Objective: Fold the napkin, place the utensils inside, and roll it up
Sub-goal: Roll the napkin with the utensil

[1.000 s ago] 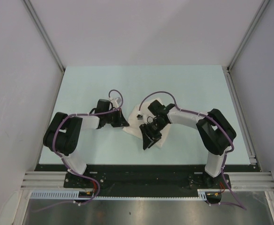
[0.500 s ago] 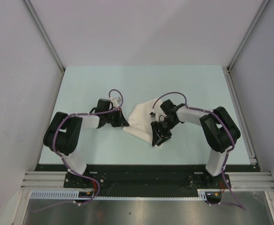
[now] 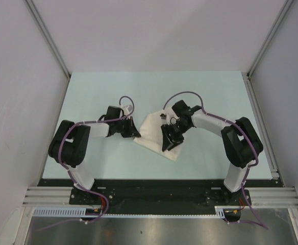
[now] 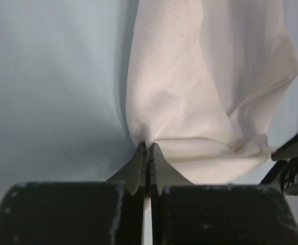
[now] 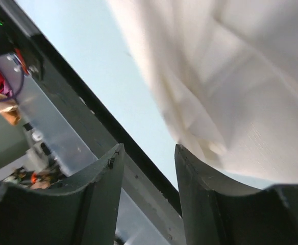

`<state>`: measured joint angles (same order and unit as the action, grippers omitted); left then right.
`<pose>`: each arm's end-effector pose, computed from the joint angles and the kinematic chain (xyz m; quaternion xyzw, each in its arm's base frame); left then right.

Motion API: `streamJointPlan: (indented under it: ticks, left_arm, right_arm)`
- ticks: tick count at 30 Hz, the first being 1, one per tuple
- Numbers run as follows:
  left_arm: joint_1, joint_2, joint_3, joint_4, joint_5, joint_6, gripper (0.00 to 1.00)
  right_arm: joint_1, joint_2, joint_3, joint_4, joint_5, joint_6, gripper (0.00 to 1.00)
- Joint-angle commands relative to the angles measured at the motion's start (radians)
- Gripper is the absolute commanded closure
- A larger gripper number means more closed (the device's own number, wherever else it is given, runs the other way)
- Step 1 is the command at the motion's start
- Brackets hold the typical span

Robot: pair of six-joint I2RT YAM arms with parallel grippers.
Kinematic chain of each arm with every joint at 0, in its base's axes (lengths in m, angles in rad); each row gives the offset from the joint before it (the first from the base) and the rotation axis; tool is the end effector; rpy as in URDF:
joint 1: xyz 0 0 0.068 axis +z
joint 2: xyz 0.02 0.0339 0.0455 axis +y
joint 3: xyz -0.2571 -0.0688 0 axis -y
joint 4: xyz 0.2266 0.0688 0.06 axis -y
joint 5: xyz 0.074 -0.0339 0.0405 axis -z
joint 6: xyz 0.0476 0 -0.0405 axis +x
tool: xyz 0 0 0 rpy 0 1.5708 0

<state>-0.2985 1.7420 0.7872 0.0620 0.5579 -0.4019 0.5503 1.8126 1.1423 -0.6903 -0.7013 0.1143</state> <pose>0.2941 -0.1169 0.1275 0.0446 0.9102 -0.3536 0.2112 0.2562 0.1932 0.1614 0.2372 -0.9041 -0.3551 0.0183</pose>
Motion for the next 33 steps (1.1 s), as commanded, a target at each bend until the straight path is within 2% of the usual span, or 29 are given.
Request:
streamJointPlan:
  ticks: [1,5,6,8,13,24,33]
  left_arm:
    - [-0.001,0.044,0.029,-0.053,-0.053,0.017,1.0]
    - [-0.001,0.051,0.04,-0.054,-0.056,0.015,1.0]
    - [0.001,0.057,0.044,-0.056,-0.056,0.015,1.0]
    - [0.001,0.06,0.049,-0.082,-0.055,0.014,1.0]
    - [0.001,0.073,0.06,-0.096,-0.055,0.017,1.0]
    - [0.001,0.088,0.083,-0.106,-0.049,0.02,1.0]
    - [0.001,0.09,0.086,-0.108,-0.046,0.02,1.0]
  right_arm:
    - [0.085,-0.098,0.178,-0.02,0.077,0.002,0.5]
    - [0.253,-0.11,0.223,0.075,0.314,-0.033,0.49]
    - [0.279,-0.107,0.211,0.137,0.451,-0.056,0.49]
    - [0.35,-0.095,0.18,0.204,0.601,-0.083,0.48]
    - [0.441,-0.035,0.126,0.334,0.776,-0.179,0.48]
    - [0.45,0.039,0.096,0.394,0.842,-0.232,0.48]
    - [0.425,0.085,0.071,0.391,0.806,-0.235,0.48]
